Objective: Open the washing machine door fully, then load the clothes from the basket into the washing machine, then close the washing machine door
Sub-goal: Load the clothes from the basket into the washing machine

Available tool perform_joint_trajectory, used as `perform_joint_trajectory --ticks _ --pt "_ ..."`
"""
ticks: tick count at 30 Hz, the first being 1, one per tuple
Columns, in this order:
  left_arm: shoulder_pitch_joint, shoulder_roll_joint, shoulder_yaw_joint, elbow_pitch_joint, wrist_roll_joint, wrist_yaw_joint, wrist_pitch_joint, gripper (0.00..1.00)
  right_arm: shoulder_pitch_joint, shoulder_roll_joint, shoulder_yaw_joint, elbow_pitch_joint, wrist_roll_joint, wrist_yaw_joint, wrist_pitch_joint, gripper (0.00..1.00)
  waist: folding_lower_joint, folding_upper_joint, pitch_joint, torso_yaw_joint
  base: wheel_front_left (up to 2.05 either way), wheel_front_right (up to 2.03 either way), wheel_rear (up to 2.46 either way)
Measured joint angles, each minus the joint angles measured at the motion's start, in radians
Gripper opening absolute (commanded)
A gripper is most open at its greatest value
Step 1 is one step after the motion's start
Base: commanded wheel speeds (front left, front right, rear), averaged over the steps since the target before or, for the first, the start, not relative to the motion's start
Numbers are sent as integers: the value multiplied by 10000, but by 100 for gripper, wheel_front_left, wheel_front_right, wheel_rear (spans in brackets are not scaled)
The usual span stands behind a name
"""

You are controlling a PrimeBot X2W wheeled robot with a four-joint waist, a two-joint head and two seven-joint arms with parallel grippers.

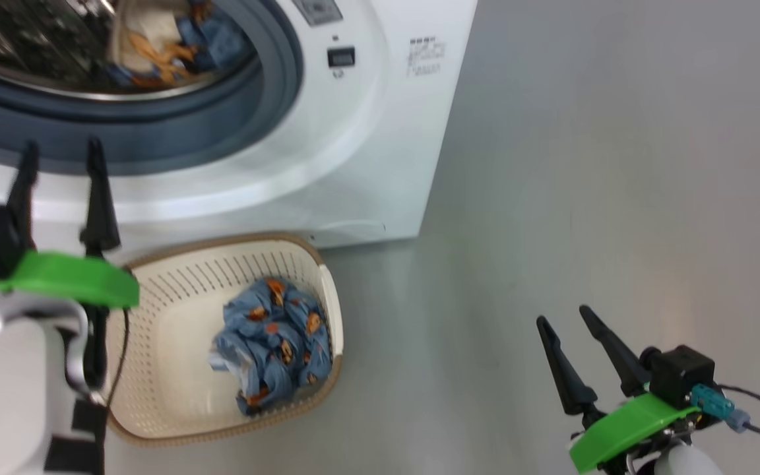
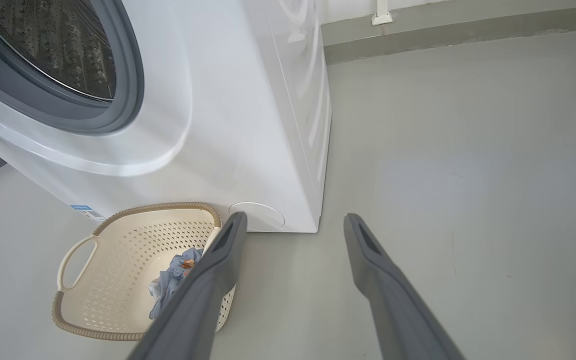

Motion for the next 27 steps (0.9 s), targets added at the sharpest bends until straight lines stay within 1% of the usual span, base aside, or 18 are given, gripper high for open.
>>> perform_joint_trajectory --ticks 10,12,15,23,27 --pt "2018 -188 174 -1160 6 90 0 100 662 -31 -180 23 -13 0 2 100 0 0 -1330 200 0 0 0" --pt "2435 -232 199 -1388 15 167 0 100 782 -42 -178 13 -15 0 2 100 0 0 -1551 227 0 0 0" --pt "2998 -288 274 -1689 25 297 0 100 919 -54 -167 -21 -17 0 2 100 -1 0 -1833 267 0 0 0" --pt "4521 -305 334 -2573 128 353 2 100 1343 -19 -247 -90 -17 0 2 100 0 0 -2441 295 0 0 0" --pt "5424 -337 376 -3154 213 558 2 100 1475 -21 -355 -205 -44 0 2 100 0 0 -2702 257 0 0 0"
